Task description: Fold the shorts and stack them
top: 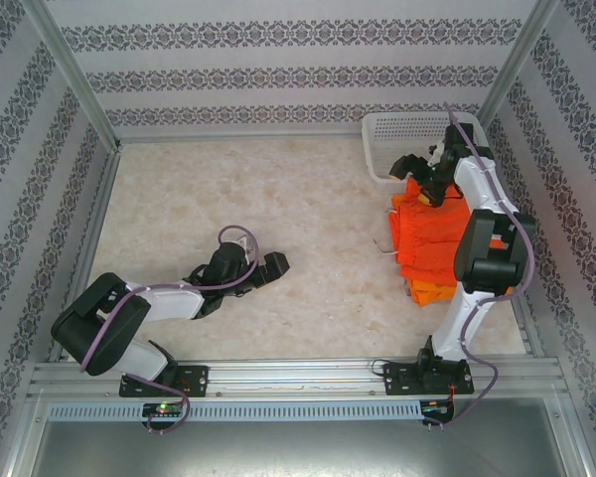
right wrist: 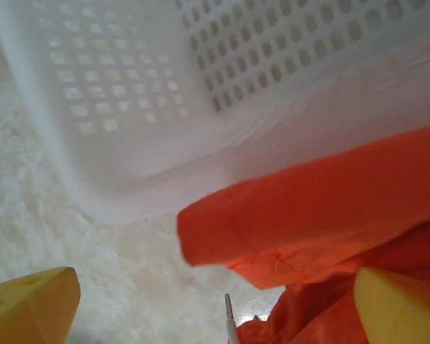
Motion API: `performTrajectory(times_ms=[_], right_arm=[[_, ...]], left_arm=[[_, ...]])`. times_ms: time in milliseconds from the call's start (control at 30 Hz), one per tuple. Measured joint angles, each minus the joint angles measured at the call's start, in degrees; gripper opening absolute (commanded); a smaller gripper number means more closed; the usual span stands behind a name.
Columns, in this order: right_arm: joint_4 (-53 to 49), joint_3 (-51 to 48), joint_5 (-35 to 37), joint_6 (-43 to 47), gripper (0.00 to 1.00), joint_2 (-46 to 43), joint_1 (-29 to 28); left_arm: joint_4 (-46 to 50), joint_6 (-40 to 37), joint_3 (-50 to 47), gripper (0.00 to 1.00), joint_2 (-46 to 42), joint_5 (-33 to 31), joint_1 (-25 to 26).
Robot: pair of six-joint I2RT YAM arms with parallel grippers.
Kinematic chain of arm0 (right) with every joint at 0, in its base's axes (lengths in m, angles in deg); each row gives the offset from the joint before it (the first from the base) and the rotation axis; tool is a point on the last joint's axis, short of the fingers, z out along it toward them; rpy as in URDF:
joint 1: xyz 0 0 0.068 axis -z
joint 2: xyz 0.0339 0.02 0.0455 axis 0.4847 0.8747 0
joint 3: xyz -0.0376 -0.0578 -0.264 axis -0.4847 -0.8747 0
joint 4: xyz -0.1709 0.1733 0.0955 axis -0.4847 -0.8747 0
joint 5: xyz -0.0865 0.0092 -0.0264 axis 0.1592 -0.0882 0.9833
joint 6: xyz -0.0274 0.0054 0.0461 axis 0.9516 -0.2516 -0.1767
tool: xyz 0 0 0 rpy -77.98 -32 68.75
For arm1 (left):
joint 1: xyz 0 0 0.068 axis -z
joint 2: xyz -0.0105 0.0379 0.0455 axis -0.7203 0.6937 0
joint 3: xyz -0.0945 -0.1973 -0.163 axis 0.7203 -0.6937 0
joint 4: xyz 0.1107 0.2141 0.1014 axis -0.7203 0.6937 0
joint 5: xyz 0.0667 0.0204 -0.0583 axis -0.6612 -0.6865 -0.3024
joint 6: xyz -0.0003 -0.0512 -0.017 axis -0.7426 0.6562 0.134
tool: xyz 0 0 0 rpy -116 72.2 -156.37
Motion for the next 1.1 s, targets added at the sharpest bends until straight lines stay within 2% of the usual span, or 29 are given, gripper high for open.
performTrajectory(times_ms=[167, 467, 700, 800, 967, 1100], right_arm=[[0.9, -1.9, 0.0, 0.0, 0.98, 1.0, 0.0], [2.8, -11.4, -0.8, -0.1, 0.98, -0.7, 0.0], [1.4, -8.0, -2.5, -1.4, 0.98, -1.3, 0.0], [2.2, -4.7, -3.7, -2.7, 0.98, -2.6, -0.1], [7.0, -6.2, -3.7, -3.0, 0.98, -15.4, -1.8], [16.8, -17.5, -1.4, -0.3, 0.98, -34.5, -4.9]], left_arm=[[0.0, 0.0, -0.1, 1.0, 0.0, 0.0, 0.0], [-0.1, 0.0, -0.1, 1.0, 0.0, 0.0, 0.0], [0.2, 0.0, -0.1, 1.0, -0.3, 0.0, 0.0], [3.4, -1.0, -0.1, 1.0, -2.9, -0.9, -0.4], [16.2, -8.9, 1.8, 1.0, -16.6, -6.9, -2.8], [23.7, -19.6, 4.5, 1.0, -31.3, -16.0, -5.0]])
